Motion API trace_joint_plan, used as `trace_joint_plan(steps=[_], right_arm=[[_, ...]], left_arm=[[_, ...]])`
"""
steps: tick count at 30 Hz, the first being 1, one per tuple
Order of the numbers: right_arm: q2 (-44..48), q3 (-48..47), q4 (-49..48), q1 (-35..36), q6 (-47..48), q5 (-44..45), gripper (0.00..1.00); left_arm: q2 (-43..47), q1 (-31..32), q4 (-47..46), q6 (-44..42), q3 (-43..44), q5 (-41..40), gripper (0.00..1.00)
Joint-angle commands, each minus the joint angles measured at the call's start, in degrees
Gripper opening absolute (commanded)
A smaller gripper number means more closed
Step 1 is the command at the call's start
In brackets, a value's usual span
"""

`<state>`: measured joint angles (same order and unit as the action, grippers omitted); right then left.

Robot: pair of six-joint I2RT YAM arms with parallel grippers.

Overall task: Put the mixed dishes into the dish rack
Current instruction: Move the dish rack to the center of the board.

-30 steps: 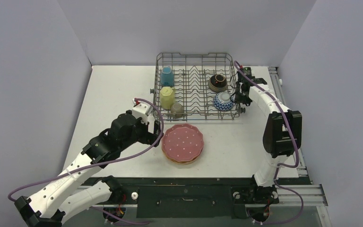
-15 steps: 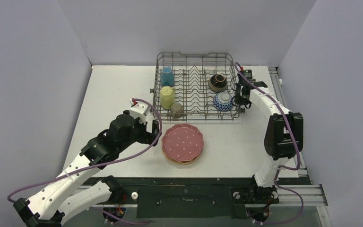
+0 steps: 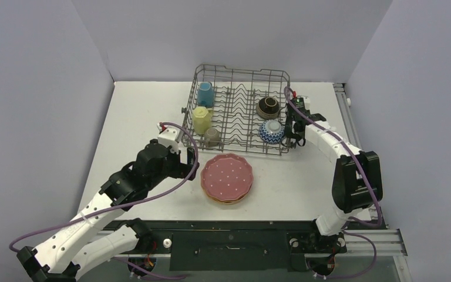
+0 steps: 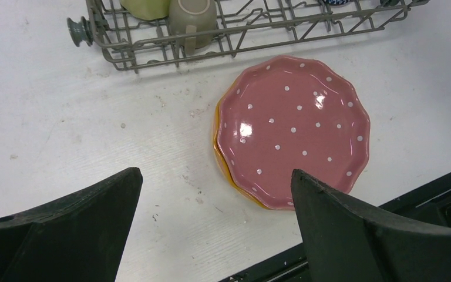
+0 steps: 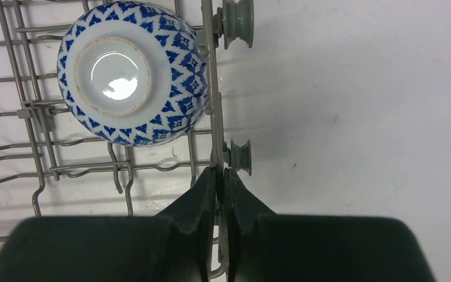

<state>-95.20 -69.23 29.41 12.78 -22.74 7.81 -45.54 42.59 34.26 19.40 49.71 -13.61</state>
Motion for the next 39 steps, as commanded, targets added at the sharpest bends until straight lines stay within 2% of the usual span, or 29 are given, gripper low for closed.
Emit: trace_joint_plan(steps=[1,6,14,27,39], right_arm=[[2.62,1.58,-4.49,5.27,-5.00,-4.79,0.00],[5.40,3.33,-5.08,7.25,-5.23,-5.51,0.00],[10.43,8.14,-6.22,7.62,-4.05,-6.96,0.00],[14.49,12.40,-7.85,7.62,-2.94,-8.95,0.00],[14.50,15.02,-10.44,7.70,-3.50,-10.10,0.00]], left_arm=[[-0.58,-0.08,-1.93,6.37,-1.90,0.64,0.96],[-3.03,-0.19,-5.07,13.22,-5.12,2.11,0.96],[-10.45,-1.81,-16.98,19.32,-10.95,8.91,0.96],[-20.28,-7.95,-30.65,24.07,-17.61,15.31,0.96],[-28.74,-8.84,-40.63,25.31,-21.70,21.08,0.98]])
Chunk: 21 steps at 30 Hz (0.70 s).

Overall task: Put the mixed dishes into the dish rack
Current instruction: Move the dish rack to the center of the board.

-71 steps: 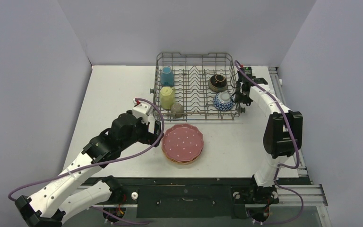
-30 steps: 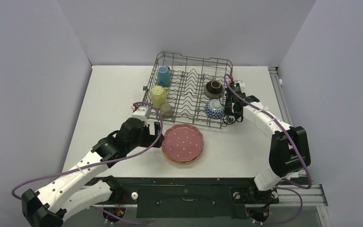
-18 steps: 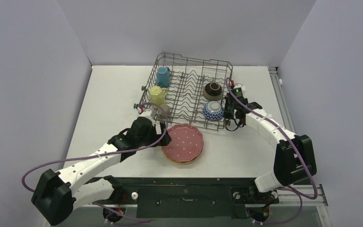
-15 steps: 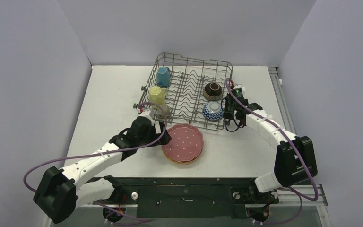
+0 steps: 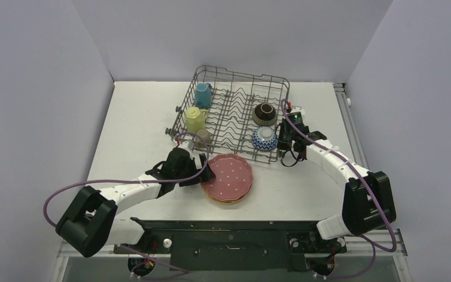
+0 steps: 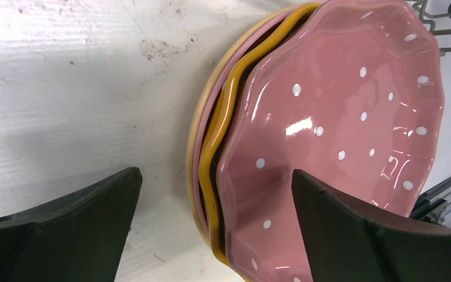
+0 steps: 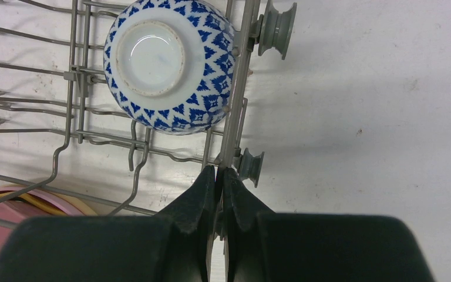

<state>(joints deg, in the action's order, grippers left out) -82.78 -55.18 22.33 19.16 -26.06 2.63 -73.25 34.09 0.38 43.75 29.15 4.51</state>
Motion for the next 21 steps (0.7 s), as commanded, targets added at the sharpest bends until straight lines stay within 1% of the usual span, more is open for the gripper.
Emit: trace_joint_plan(steps=[1,3,5,6,7,8,9,12,13,16,17,19,21], right_arm=[[2.09,1.26,-3.57,1.32,-0.20,-4.92,0.00],[2.18,1.60,-3.80,1.32,-0.21,-4.92,0.00],[2.16,2.02,-4.17,1.32,-0.24,-4.85,0.00],[2.20,2.14,-4.28,1.32,-0.23,-4.86,0.00],[2.20,2.35,-4.46,1.32,-0.28,-4.84,0.00],[2.19,2.44,-4.56,1.32,-0.29,-4.88,0.00],[2.23,2.73,-4.72,1.30,-0.28,-4.91,0.00],[2.33,3.30,-5.03,1.32,-0.33,-4.87,0.00],[2.53,3.40,-5.17,1.32,-0.35,-4.84,0.00],[2.55,3.66,-5.29,1.32,-0.45,-4.67,0.00],[2.48,3.67,-5.34,1.32,-0.54,-4.73,0.00],[2.43,3.84,-5.55,1.32,-0.52,-4.74,0.00],[2.47,4.11,-5.78,1.32,-0.45,-4.63,0.00]], left_arm=[[-1.15,-0.34,-7.62,1.11,-1.43,3.44,0.99],[-1.46,-0.34,-8.58,1.48,-2.25,4.11,0.94],[-1.90,-0.34,-9.93,1.78,-3.16,5.06,0.85],[-2.29,-0.34,-10.92,1.87,-3.62,5.41,0.82],[-2.67,-0.38,-11.28,2.11,-3.82,6.14,0.77],[-2.85,-0.36,-12.16,2.17,-4.16,6.53,0.74],[-3.30,-0.34,-12.55,2.40,-4.49,7.15,0.68],[-3.46,-0.34,-13.68,2.83,-5.35,7.89,0.59],[-3.23,-0.34,-13.84,2.97,-5.86,7.97,0.54],[-2.34,-0.21,-13.43,2.69,-6.44,7.79,0.44],[-1.61,-0.14,-12.98,2.36,-6.70,7.79,0.39],[-0.33,0.30,-11.94,1.84,-7.07,7.31,0.33],[0.93,1.16,-10.44,0.98,-7.18,6.18,0.30]])
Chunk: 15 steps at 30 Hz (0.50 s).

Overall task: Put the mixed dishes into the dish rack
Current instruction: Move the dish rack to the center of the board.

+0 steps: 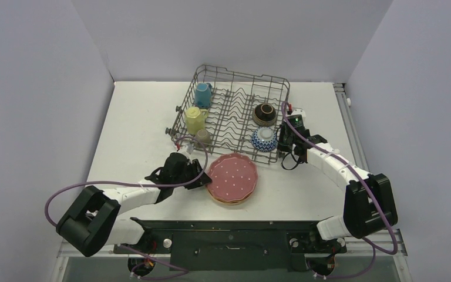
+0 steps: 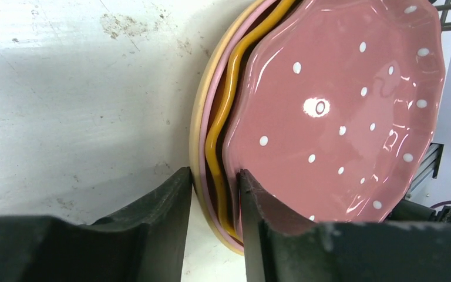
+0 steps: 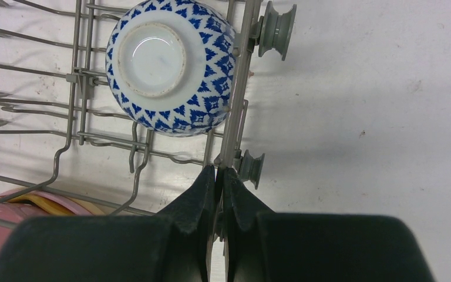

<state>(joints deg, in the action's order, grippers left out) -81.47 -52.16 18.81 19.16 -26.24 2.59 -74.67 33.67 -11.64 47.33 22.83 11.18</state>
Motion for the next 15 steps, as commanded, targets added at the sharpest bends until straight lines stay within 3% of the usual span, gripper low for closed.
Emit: trace_joint_plan(steps=[1,15], right_arm=[[1.15,1.34,-2.41,1.32,-0.25,-4.51,0.00],[0.11,3.90,-4.60,1.71,-0.44,-4.97,0.00]], left_arm=[[2.70,2.21,2.13,-2.87,-0.86,-1.19,0.29],[9.68,8.48,8.12,-4.11,-3.74,-3.50,0.21]])
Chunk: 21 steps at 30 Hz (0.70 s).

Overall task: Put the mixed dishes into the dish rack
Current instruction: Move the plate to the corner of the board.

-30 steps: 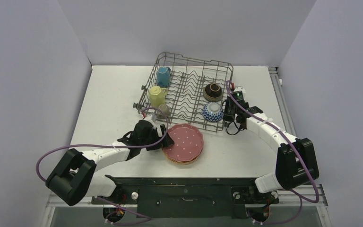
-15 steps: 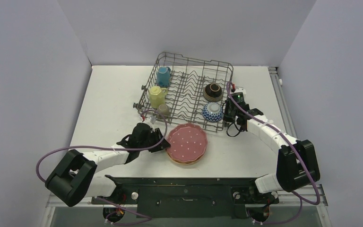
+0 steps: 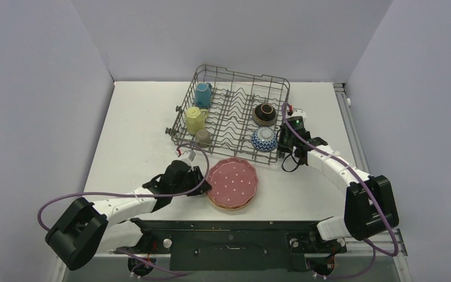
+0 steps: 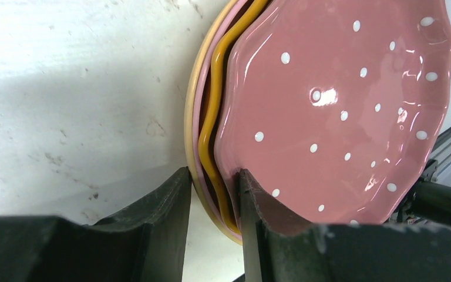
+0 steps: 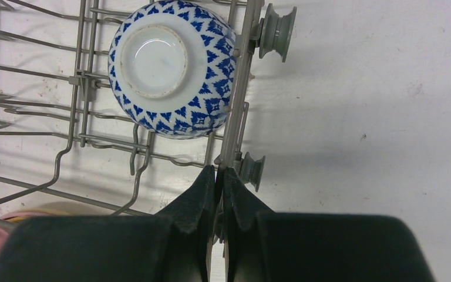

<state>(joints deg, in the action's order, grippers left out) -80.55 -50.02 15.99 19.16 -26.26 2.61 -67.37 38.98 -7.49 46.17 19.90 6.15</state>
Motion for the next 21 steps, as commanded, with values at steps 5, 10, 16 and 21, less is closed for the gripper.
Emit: trace_joint_plan(steps=[5,10,16,21], right_arm=[[-1.33,1.51,-1.85,2.21,-0.49,-5.23,0.00],[-1.25,1.90,-1.98,3.20,-0.88,-5.20,0.00],[-0.51,2.94,-2.29,6.01,-1.94,-4.39,0.00],[0.24,3.08,-2.42,9.03,-3.48,-3.62,0.00]], left_arm=[[4.28,6.72,7.14,-1.96,-0.99,0.43,0.20],[7.82,9.53,11.59,-0.33,-1.35,-1.01,0.20],[12.00,14.35,14.49,2.13,-1.62,-2.78,0.20],[15.10,17.21,15.86,4.56,-2.26,-4.12,0.19]])
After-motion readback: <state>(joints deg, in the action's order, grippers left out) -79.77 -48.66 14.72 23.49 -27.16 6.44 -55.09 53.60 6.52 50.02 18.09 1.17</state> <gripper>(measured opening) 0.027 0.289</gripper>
